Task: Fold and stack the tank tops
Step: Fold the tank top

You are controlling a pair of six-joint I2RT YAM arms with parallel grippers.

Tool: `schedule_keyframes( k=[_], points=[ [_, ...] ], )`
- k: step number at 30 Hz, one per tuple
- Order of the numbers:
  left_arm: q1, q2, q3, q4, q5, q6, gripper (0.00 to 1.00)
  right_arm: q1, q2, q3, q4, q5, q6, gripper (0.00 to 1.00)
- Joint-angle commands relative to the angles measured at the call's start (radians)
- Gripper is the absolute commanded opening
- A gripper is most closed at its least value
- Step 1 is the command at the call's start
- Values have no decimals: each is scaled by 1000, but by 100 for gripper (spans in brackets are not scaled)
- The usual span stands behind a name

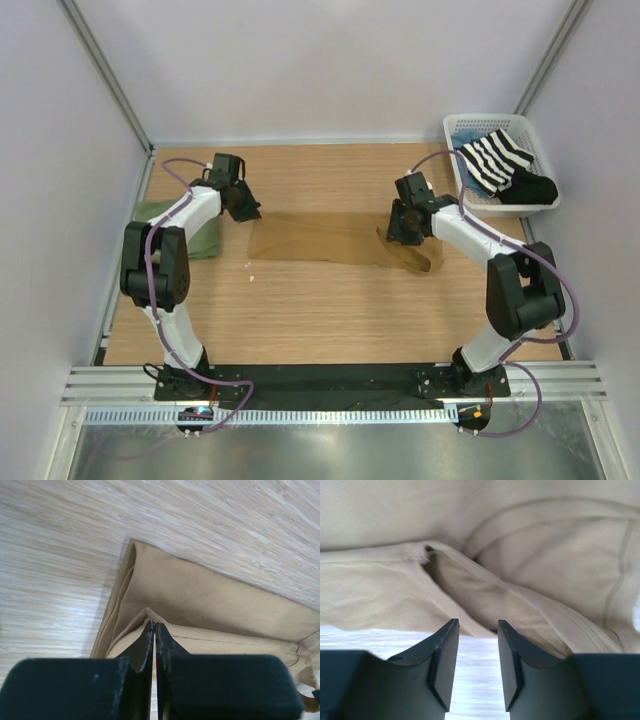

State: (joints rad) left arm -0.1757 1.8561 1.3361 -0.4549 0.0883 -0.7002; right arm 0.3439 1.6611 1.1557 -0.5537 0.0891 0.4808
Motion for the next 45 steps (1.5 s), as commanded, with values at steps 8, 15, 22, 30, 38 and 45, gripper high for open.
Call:
schedule_keyframes(
  k=[8, 15, 22, 30, 38, 45],
  points=[
    [-1, 48, 67, -8, -30, 7, 7, -46, -294, -168, -52, 127, 83, 68],
    [-1, 12, 60, -14, -53, 10, 23, -51, -395, -215, -173, 319, 174, 69],
    [-4, -64, 16, -18, -35, 7, 31, -75, -409, -283, -141, 275, 228, 65],
    [-51, -124, -129, 47, 36, -10, 29, -138, -264, -261, -65, 250, 225, 29],
    [-50, -40, -149, 76, 53, -2, 24, -256, -193, -202, -20, 184, 196, 1],
    [-50, 25, -143, 81, 18, -1, 23, -313, -115, -116, -9, 113, 189, 5]
  ],
)
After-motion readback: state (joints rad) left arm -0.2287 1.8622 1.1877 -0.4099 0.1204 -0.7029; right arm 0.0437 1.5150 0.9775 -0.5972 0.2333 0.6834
